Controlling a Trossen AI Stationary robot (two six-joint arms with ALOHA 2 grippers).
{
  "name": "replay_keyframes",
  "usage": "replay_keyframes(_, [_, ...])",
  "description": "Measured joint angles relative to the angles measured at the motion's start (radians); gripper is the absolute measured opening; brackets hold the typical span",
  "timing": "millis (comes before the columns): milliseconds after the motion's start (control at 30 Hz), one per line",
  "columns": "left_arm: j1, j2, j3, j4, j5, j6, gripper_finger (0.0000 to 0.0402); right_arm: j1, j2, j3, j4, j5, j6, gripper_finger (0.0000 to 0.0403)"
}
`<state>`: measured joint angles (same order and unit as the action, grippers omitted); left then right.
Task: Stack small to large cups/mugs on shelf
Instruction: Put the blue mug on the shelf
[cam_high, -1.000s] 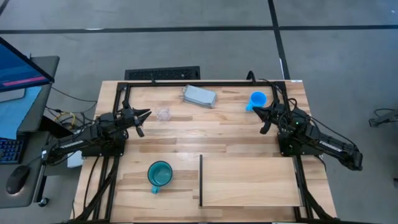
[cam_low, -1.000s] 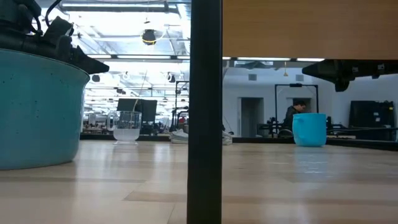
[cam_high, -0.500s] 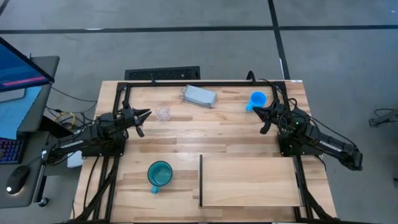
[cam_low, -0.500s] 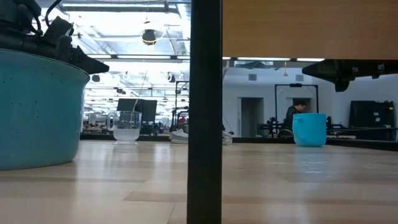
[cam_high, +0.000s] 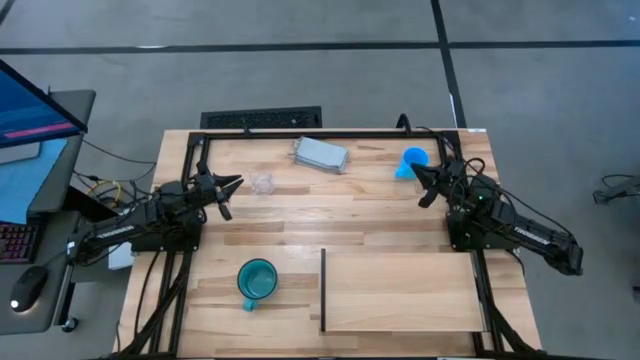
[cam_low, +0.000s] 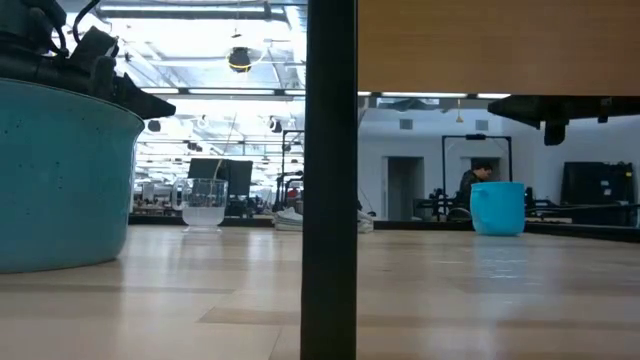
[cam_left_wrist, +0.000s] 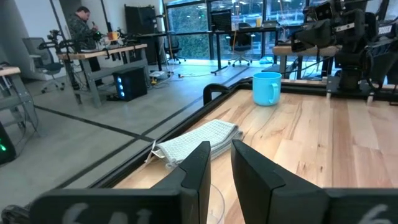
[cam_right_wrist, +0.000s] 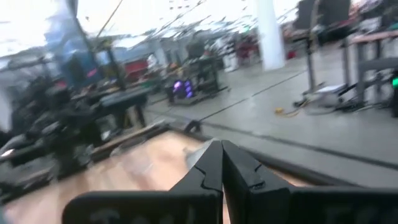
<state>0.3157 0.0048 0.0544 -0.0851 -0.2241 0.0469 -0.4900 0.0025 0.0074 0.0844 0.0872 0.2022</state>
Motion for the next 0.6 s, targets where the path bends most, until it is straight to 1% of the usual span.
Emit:
replay_keyframes(267, [0.000,0.000,0.000,0.000,0.000,-0.053,0.0057,-0.007,0.000,0.000,0.019,0.004,0.000,0.0022])
replay_keyframes(433, [0.000,0.000,0.000,0.000,0.000,-0.055,0.0057,-0.010,0.000,0.000,0.024,-0.007,0.000,0.0022])
replay_keyframes(600, [0.000,0.000,0.000,0.000,0.000,-0.055,0.0057,-0.007,0.000,0.000,0.031,-0.008,0.000,0.0039])
